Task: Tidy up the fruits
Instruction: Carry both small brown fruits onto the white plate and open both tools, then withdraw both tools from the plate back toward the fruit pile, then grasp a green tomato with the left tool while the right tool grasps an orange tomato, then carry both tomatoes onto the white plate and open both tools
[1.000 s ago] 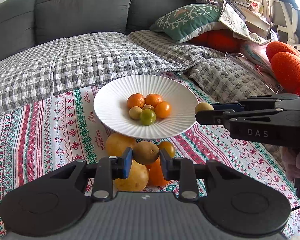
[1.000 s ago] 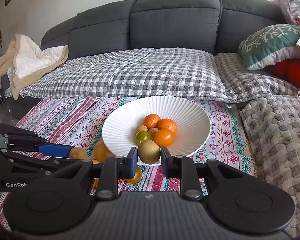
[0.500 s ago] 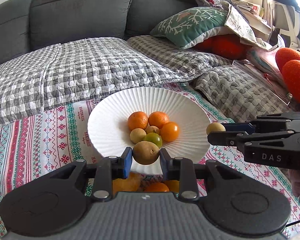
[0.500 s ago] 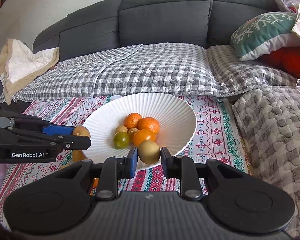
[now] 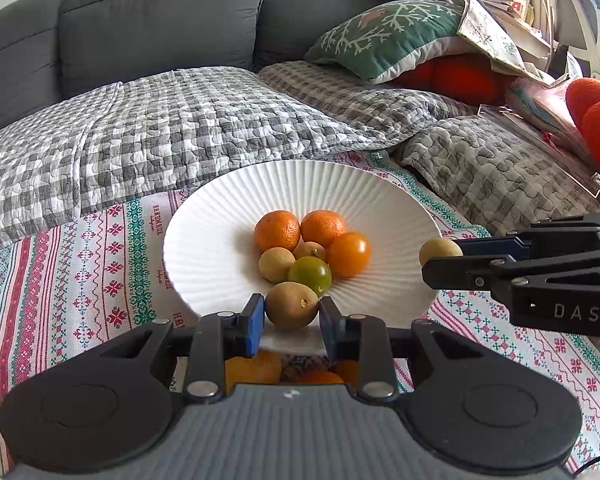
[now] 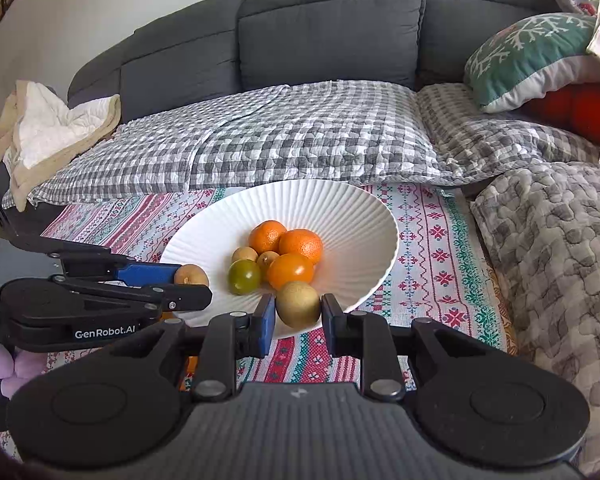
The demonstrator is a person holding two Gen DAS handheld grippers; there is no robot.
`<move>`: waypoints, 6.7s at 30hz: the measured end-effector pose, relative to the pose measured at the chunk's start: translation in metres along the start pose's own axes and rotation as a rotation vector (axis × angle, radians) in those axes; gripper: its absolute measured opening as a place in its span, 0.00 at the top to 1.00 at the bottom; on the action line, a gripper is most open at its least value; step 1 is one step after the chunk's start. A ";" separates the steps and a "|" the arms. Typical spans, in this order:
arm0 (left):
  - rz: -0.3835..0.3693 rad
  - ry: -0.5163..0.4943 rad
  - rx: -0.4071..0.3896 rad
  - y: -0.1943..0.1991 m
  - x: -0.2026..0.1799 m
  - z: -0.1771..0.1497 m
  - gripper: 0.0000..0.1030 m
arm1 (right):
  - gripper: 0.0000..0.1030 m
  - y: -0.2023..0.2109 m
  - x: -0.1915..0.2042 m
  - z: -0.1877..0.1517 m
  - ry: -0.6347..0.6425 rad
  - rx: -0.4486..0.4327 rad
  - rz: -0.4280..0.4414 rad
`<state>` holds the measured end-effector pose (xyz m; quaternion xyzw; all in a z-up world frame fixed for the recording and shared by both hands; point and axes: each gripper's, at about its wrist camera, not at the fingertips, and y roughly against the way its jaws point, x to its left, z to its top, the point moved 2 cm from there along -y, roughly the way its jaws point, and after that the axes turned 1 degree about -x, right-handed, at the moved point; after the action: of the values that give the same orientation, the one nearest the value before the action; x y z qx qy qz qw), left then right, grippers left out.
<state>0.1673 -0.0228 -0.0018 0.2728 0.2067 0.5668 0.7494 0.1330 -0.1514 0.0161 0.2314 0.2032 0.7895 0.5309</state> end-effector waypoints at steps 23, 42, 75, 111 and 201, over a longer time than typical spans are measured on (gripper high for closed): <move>0.035 -0.018 -0.025 -0.011 0.000 0.002 0.78 | 0.75 -0.019 0.013 -0.002 0.016 0.031 0.022; 0.057 0.035 -0.016 0.029 0.011 -0.008 0.42 | 0.43 0.005 0.016 -0.006 0.005 0.017 -0.003; 0.091 0.044 0.103 0.111 0.030 -0.078 0.08 | 0.01 0.044 0.055 -0.039 0.122 0.025 -0.053; 0.019 0.035 0.255 0.084 0.019 -0.092 0.86 | 0.01 -0.002 0.095 -0.055 0.283 0.189 -0.050; -0.038 0.052 0.037 0.035 -0.023 0.009 0.87 | 0.71 0.031 -0.003 0.007 0.042 -0.002 -0.031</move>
<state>0.1408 -0.0392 0.0276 0.2678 0.2415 0.5553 0.7494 0.1150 -0.1650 0.0385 0.2112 0.2171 0.7860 0.5390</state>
